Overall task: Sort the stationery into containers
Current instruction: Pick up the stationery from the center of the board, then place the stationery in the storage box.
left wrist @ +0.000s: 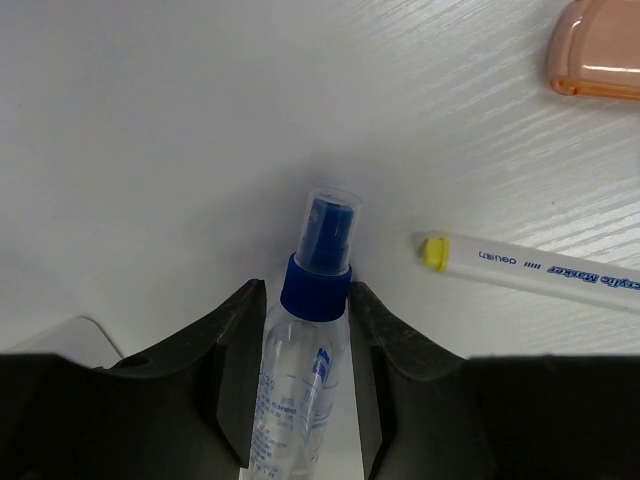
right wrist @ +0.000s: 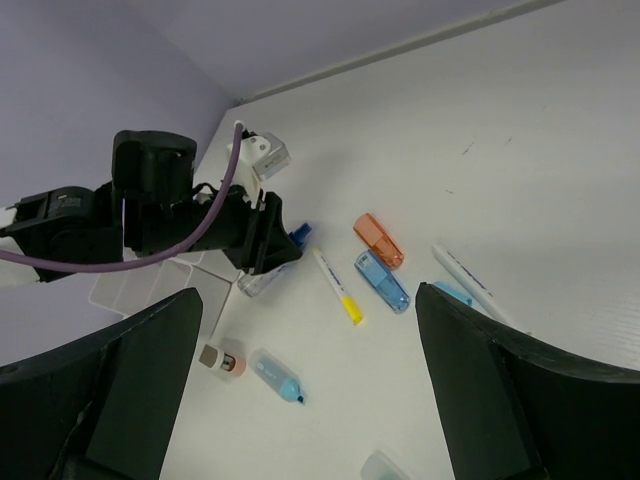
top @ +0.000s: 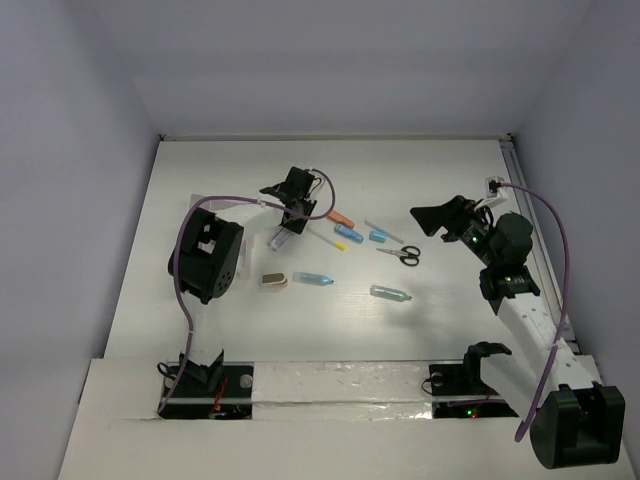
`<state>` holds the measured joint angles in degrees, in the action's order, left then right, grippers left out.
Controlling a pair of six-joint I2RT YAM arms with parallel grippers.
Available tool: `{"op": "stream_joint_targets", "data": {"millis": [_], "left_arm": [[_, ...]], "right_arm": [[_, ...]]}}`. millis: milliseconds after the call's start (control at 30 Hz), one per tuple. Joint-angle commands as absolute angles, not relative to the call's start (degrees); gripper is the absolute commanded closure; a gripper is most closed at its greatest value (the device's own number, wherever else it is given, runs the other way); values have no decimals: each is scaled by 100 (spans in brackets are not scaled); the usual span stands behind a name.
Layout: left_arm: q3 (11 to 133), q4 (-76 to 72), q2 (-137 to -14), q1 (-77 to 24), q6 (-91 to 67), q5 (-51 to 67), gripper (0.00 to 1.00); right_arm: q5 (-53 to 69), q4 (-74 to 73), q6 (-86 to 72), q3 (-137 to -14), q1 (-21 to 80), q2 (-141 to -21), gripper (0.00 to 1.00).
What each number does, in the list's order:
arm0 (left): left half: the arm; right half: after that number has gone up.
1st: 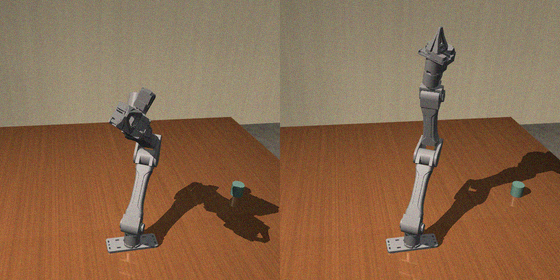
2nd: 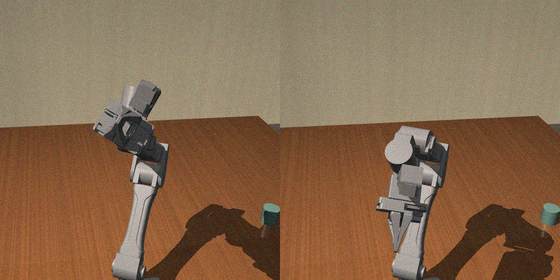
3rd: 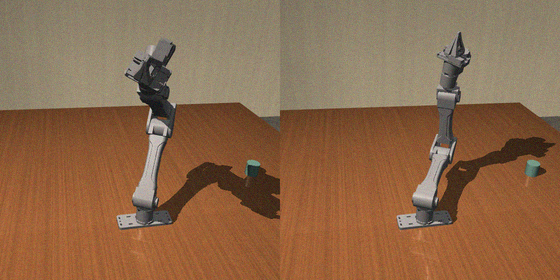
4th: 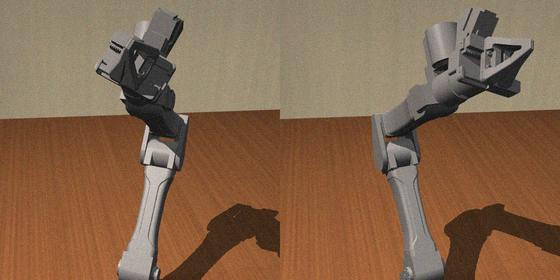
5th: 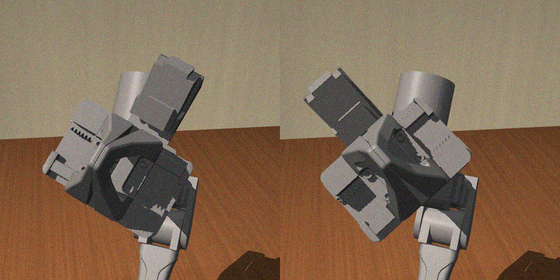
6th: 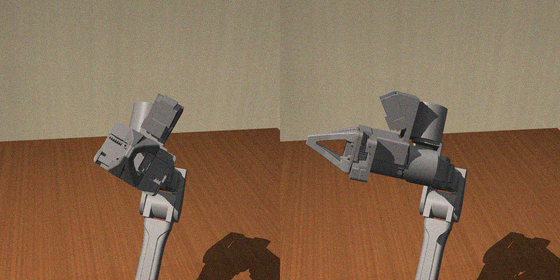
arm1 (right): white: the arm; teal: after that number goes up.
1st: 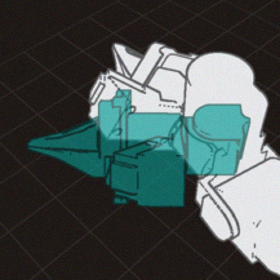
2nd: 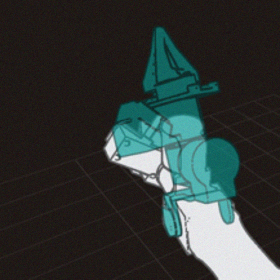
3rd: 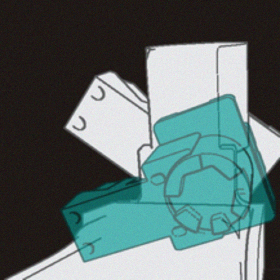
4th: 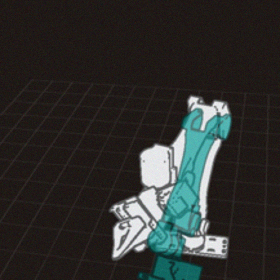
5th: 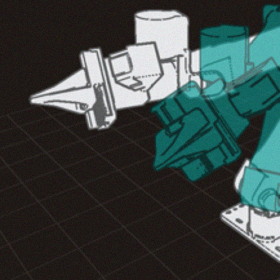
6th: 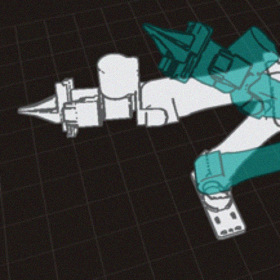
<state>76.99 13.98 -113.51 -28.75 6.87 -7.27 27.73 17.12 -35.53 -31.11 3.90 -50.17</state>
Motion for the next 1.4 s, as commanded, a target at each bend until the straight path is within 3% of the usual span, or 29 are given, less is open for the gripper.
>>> {"op": "stream_joint_targets", "data": {"millis": [0,167,500,800,1067,1367], "left_arm": [[7849,1450,-11092,-2848,686,-949,92],[7849,1354,-10390,-2848,554,-975,100],[7454,335,-8351,-2550,-139,-1336,100],[6066,-799,-6848,-801,-948,-1555,100],[5239,-1695,-6627,-273,-949,-1864,100],[5229,-2179,-7075,-9,-862,-1776,99]], "right_arm": [[2848,1837,-3463,-3349,448,-5001,7],[2856,1846,-3472,-3349,448,-5027,7],[2936,1907,-3524,-3322,448,-5080,7],[3041,1995,-3612,-3305,448,-5089,7],[3059,1995,-3630,-3305,501,-5036,7],[3111,2048,-3665,-3296,501,-5045,7]]}}
